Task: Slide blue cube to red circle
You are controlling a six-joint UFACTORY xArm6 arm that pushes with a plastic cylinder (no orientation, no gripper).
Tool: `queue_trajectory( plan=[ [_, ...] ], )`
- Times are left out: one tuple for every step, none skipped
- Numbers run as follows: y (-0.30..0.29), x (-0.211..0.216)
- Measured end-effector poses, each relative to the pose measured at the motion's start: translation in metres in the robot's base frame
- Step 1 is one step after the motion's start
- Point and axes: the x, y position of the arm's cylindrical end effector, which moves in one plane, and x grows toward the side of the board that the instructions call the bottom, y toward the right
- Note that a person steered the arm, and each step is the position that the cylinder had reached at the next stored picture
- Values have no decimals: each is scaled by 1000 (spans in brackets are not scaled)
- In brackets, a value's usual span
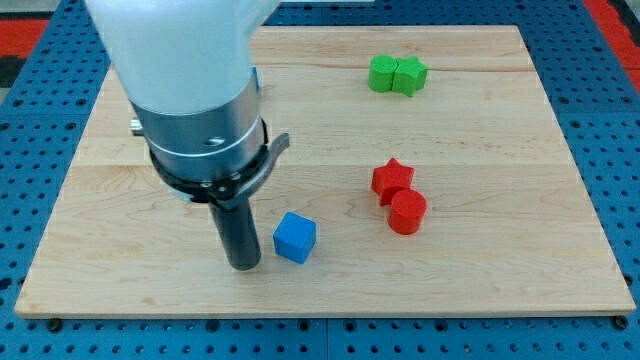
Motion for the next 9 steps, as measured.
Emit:
queue_trajectory(
  plan=[
    [38,-14],
    [63,-35],
    [73,-46],
    [73,-46],
    [74,-46],
    [89,-46],
    [100,-48],
    [64,-68],
    [11,-119]
  ],
)
